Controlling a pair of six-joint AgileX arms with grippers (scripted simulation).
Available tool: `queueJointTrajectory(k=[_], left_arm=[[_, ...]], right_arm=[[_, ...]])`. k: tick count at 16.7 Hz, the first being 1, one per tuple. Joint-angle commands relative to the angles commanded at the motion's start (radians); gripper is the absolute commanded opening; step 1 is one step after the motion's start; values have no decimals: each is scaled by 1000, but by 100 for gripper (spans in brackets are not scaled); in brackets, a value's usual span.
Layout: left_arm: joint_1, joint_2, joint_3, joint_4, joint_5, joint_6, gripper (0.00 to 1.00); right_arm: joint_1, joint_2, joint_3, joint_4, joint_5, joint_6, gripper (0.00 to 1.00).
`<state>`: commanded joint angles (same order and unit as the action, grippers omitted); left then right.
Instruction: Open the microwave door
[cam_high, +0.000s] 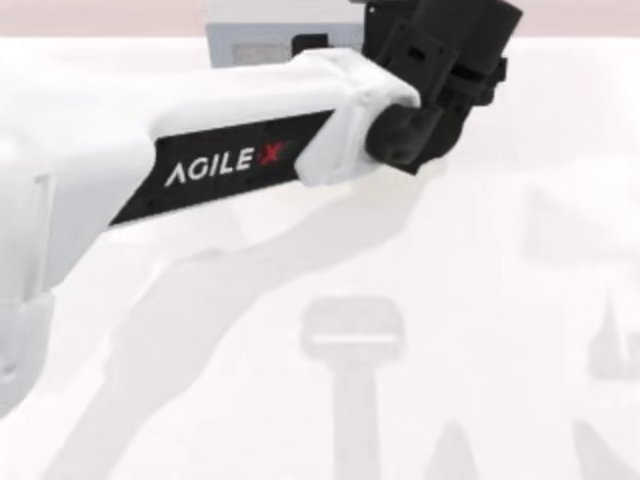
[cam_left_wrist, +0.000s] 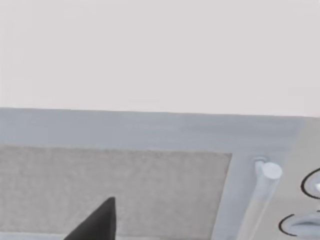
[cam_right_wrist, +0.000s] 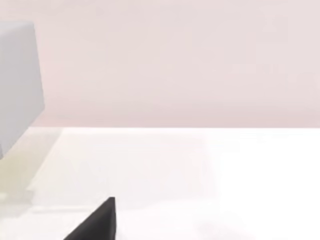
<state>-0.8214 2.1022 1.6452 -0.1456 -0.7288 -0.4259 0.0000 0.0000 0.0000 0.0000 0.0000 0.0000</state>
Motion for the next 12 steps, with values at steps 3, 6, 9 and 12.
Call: queueJointTrajectory(k=[3, 6, 9, 12], left_arm=[[43, 100, 96, 25, 37, 32, 100], [83, 180, 171, 46, 72, 60, 100], [88, 188, 180, 49, 76, 63, 100], [88, 188, 180, 49, 76, 63, 85]], right_arm=[[0, 0, 0, 0, 0, 0, 100], [0, 0, 0, 0, 0, 0, 100], [0, 0, 0, 0, 0, 0, 100], [0, 0, 0, 0, 0, 0, 100]])
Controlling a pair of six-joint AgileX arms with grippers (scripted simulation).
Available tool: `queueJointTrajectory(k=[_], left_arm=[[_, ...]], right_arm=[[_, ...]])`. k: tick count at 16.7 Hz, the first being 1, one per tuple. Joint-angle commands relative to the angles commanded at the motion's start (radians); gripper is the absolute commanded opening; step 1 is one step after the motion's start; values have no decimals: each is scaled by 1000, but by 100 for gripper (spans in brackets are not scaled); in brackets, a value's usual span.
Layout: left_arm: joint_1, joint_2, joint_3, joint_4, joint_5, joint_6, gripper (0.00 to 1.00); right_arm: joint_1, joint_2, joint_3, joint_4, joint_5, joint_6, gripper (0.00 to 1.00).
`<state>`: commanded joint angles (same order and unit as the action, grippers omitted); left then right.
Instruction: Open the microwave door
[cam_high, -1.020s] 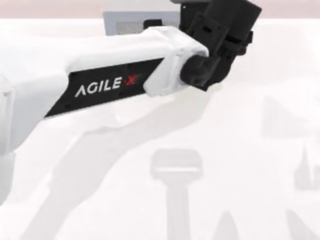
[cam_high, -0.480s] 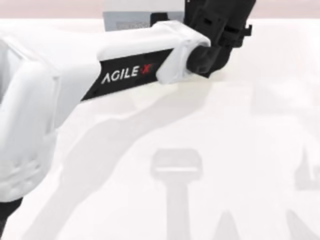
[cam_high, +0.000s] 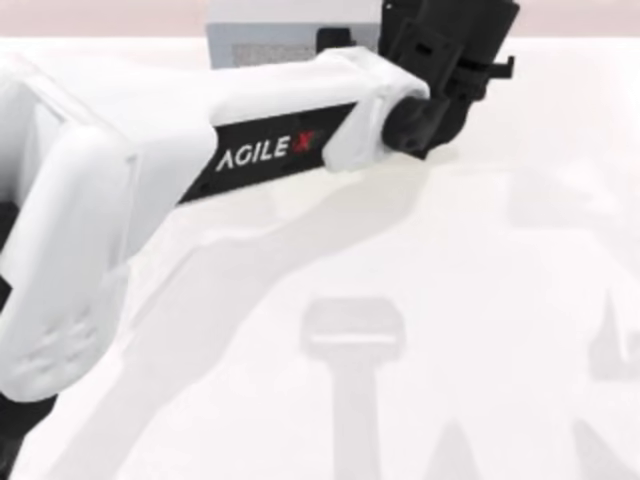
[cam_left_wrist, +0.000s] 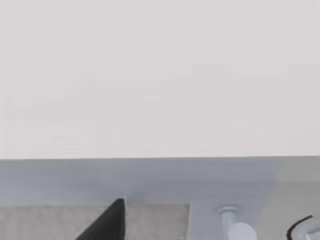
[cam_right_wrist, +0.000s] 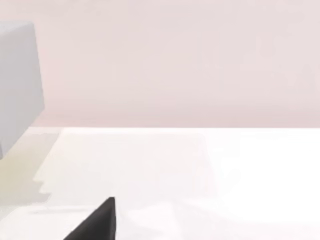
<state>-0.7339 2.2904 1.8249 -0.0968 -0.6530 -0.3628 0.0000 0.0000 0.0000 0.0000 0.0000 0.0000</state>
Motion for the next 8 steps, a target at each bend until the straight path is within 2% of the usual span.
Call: queueJointTrajectory(k=[8], left_arm=[[0, 0, 0, 0, 0, 0, 25]], right_arm=[[0, 0, 0, 0, 0, 0, 100]])
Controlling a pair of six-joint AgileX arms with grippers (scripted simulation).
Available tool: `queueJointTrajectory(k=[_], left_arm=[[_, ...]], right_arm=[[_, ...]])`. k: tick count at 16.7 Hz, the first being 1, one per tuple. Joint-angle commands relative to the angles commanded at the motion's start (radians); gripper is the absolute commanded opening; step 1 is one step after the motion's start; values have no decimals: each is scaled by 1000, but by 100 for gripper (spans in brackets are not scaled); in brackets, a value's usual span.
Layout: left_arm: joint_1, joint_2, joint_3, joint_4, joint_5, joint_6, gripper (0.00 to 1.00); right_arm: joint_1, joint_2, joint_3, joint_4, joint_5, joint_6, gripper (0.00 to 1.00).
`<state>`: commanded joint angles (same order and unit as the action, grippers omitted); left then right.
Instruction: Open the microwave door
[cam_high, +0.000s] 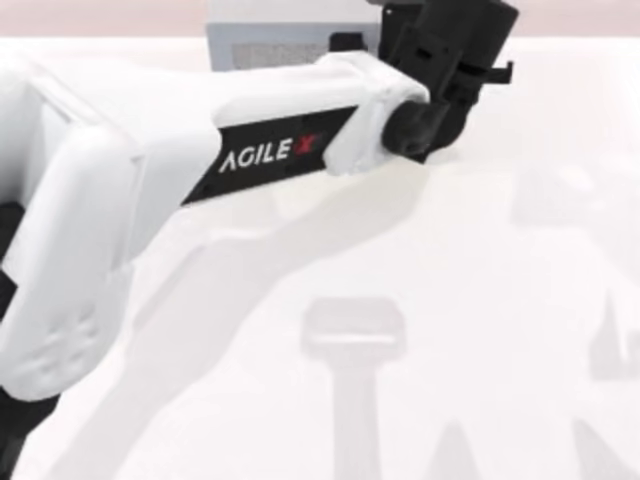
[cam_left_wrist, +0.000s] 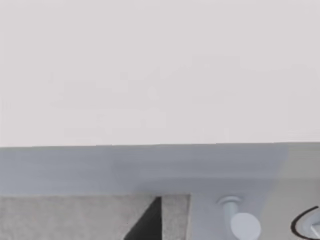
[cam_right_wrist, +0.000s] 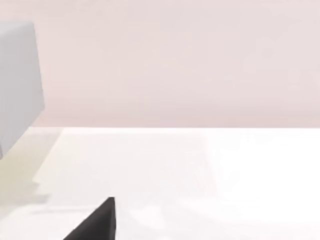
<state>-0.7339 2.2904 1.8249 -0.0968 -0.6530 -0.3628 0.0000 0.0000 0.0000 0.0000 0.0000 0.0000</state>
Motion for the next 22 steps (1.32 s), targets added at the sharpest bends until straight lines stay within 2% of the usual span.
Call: queueJointTrajectory(k=[3, 4, 11, 12, 22], left_arm=[[0, 0, 0, 0, 0, 0, 2], [0, 0, 0, 0, 0, 0, 0], [0, 0, 0, 0, 0, 0, 0], [-56, -20, -49, -10, -1, 2, 0], [-37, -81, -132, 35, -32, -26, 0]], right_arm=[[0, 0, 0, 0, 0, 0, 100], [0, 0, 0, 0, 0, 0, 100], [0, 0, 0, 0, 0, 0, 100], [0, 0, 0, 0, 0, 0, 100], [0, 0, 0, 0, 0, 0, 100]])
